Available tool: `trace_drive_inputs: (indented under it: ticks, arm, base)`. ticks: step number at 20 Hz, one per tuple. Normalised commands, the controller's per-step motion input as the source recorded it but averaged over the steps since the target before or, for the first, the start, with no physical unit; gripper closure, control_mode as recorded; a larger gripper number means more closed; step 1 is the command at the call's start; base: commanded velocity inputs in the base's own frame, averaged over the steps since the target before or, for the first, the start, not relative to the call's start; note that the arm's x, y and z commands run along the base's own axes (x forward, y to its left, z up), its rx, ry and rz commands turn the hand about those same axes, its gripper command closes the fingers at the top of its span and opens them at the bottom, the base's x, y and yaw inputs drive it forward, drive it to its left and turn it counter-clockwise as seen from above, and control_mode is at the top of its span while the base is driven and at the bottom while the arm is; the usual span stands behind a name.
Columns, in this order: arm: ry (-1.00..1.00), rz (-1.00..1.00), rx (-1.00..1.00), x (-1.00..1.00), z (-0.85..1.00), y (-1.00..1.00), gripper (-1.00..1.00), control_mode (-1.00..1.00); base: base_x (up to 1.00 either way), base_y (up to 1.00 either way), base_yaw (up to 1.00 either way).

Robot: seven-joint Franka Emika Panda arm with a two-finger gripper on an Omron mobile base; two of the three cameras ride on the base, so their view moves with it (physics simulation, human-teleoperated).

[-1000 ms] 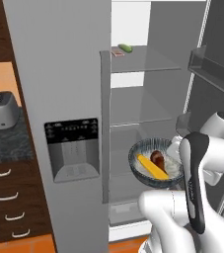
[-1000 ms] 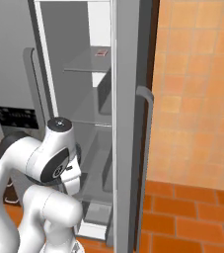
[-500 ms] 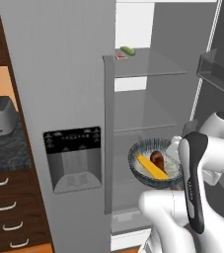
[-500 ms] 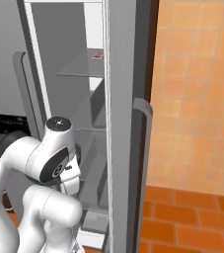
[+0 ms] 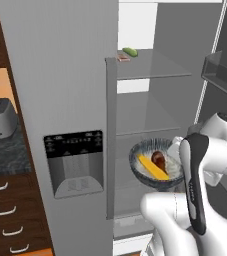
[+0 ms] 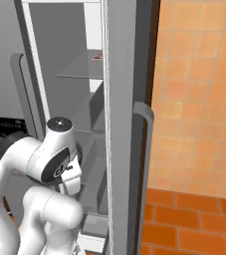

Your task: Pick the chicken drumstick and corn from their plates and place them in the bowl. Then put the bowl in the fridge.

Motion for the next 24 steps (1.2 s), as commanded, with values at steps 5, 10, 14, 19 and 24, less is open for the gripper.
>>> trace_drive_inputs:
  ticks: [5,10,14,19,24]
  arm:
    - [-0.04,-0.35,0.00,0.76,0.14,0.16,1.00,-1.00]
    - [-0.03,-0.39,0.00,0.89,0.25,0.04,1.00,-1.00]
    - [-0.02,-0.29,0.02,0.88,0.50,0.04,1.00,-1.00]
    - [-0.02,-0.18,0.09,0.96,0.14,0.01,1.00,-1.00]
    - [0.03,-0.04,0.07,0.88,-0.10,0.00,1.00,-1.00]
  base:
    - [0.00,0.00,0.00]
    - [0.00,0.00,0.00]
    - [0.00,0.00,0.00]
    - [0.00,0.00,0.00]
    - [0.00,0.00,0.00]
